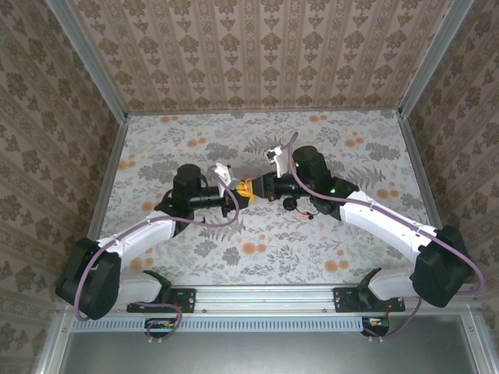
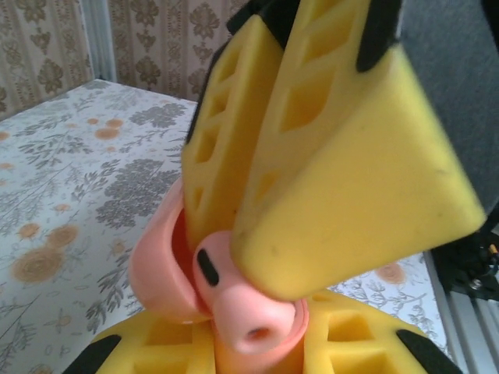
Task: Insert the wireless bluetooth earbuds into the charging case
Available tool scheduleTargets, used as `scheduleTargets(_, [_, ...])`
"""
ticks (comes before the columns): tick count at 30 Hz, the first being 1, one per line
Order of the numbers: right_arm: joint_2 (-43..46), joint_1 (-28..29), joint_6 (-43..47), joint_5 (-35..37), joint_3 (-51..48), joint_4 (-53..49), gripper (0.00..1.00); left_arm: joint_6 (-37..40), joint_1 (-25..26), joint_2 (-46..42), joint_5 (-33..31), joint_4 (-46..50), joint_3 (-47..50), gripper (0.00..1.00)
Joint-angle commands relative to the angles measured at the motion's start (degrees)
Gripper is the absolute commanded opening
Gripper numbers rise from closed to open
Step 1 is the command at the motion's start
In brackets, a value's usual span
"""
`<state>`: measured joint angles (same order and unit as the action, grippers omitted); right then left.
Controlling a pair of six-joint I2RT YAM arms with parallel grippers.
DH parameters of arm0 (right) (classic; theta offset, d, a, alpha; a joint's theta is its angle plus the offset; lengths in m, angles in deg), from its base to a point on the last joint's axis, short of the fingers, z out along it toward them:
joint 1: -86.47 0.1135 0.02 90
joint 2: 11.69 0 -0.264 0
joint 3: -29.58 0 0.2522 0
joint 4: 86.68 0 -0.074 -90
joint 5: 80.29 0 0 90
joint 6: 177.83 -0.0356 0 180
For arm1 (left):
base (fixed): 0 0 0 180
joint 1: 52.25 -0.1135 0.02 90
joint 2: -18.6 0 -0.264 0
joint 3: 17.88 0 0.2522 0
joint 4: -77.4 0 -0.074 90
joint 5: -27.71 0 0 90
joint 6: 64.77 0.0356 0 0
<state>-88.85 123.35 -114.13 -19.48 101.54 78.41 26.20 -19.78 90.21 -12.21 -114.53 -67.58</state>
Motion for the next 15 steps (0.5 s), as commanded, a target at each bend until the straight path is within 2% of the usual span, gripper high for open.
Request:
scheduleTargets(1, [-2.0,-0.8,9.7,-1.1,2.4,-10.7,0.19,-0.9,-0.1,-0.5,7.7,-1.0,-3.6,0.15])
scheduleTargets(8, [-4.5,-1.7,20.6,-1.7,7.7,-21.3,0.19,-0.2,-0.2,-0.5,10.7,1.6,-4.8,0.16])
scheduleTargets(15, [-5.3,-3.0,23.0,-0.2,10.0,-24.9,0.22,0.8,-0.2,-0.4,10.0,2.6,-4.8,0.16])
